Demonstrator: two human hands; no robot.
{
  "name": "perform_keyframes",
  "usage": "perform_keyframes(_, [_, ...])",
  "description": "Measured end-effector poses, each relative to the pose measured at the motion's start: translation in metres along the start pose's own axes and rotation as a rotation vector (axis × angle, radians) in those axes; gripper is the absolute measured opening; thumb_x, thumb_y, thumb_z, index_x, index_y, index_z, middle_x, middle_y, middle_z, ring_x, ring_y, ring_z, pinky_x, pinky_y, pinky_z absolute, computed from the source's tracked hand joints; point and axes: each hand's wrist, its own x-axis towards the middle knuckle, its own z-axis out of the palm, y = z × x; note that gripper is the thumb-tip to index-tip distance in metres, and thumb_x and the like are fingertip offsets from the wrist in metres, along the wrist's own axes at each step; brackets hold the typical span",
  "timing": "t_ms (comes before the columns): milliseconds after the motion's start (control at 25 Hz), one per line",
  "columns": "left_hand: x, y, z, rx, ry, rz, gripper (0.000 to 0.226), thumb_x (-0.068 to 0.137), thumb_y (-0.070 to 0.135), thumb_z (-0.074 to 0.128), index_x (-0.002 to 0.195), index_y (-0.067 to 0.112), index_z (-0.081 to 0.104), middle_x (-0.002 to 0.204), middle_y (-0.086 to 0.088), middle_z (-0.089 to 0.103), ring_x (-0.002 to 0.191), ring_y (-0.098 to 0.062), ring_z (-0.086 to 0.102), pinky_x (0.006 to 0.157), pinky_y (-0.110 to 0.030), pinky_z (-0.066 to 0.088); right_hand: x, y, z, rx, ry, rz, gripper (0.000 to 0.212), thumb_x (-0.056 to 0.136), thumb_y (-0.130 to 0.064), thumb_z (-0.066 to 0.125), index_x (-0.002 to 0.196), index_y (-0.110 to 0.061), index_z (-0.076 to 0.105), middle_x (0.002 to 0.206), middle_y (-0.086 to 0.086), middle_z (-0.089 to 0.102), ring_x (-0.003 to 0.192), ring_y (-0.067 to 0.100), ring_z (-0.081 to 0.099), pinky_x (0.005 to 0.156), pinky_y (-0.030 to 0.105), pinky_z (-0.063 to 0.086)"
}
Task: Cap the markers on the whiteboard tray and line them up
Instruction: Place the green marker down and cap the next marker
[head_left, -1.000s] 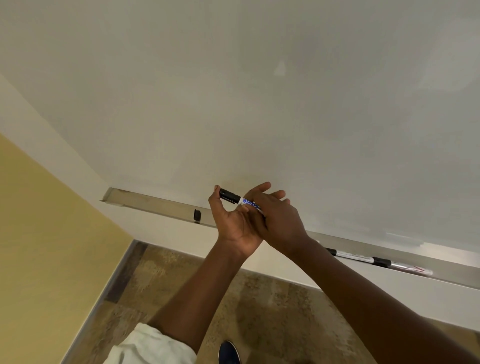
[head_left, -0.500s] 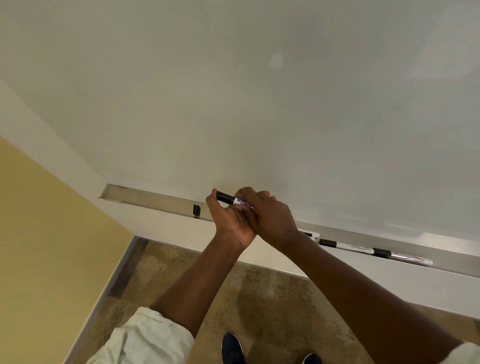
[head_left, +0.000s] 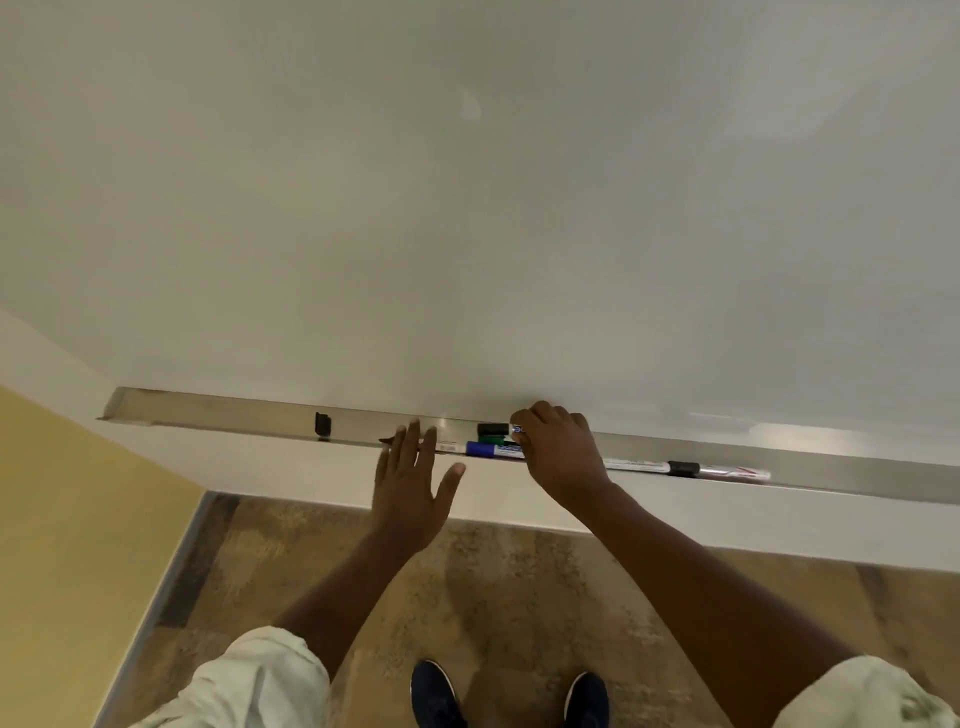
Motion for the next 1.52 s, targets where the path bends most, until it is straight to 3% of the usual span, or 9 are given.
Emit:
perform_keyframes(40, [-0.004,-0.009,0.009,0.107,-0.033,0.047,0.081,0.096,0.067,0.016,0.159,0.015,0.012,0.167,-0.01,0.0,0.155,-0.029,-0.001,0.126,-0.049,0.008,-0.007,0.016,-0.002,-0.03,0.011,0.036,0.019,0.093,-0.02,0.058,0.112,-0.02,0.063,0.106,0.004,0.064,0.09,0.026,0.06,0.08,0.038,0.045])
perform_keyframes(120, [-0.011,-0.02,0.023,0.198,-0.064,0.097,0.085,0.094,0.068,0.017,0.158,0.014,0.001,0.166,-0.011,-0.012,0.154,-0.03,-0.011,0.125,-0.052,0.003,-0.021,0.046,-0.006,-0.074,0.016,0.121,0.02,0.091,-0.02,0.059,0.11,-0.02,0.064,0.104,0.005,0.065,0.09,0.03,0.06,0.079,0.039,0.043])
perform_keyframes(320, [-0.012,-0.018,0.029,0.248,-0.093,0.104,0.088,0.093,0.07,0.017,0.158,0.014,-0.004,0.166,-0.013,-0.015,0.154,-0.031,-0.013,0.124,-0.054,0.005,-0.053,0.091,-0.009,-0.149,-0.031,0.279,0.028,0.09,-0.011,0.056,0.115,-0.021,0.064,0.108,0.005,0.065,0.095,0.029,0.06,0.085,0.041,0.043])
perform_keyframes(640, [-0.013,-0.017,0.027,0.263,-0.095,0.099,0.087,0.092,0.07,0.013,0.158,0.014,-0.001,0.166,-0.01,-0.013,0.154,-0.03,-0.011,0.123,-0.055,0.002,-0.063,0.106,-0.011,-0.15,-0.068,0.319,0.031,0.09,-0.007,0.053,0.114,-0.021,0.066,0.108,0.004,0.064,0.094,0.027,0.058,0.083,0.04,0.045])
perform_keyframes(1280, [-0.012,-0.023,0.027,0.253,-0.083,0.101,0.084,0.094,0.07,0.013,0.158,0.019,-0.004,0.167,-0.007,-0.014,0.154,-0.025,-0.011,0.124,-0.052,0.003,-0.064,0.097,-0.005,-0.082,-0.006,0.273,0.03,0.088,-0.012,0.06,0.116,-0.016,0.066,0.111,0.007,0.065,0.098,0.029,0.06,0.082,0.042,0.05])
perform_keyframes(1520, [-0.016,-0.047,0.003,0.197,-0.034,0.019,0.085,0.093,0.07,0.012,0.158,0.017,0.002,0.167,-0.011,-0.007,0.155,-0.029,-0.006,0.125,-0.053,0.004,-0.033,0.044,0.007,0.0,0.048,0.095,0.029,0.088,-0.019,0.063,0.117,-0.014,0.064,0.112,0.007,0.064,0.1,0.028,0.059,0.082,0.039,0.05])
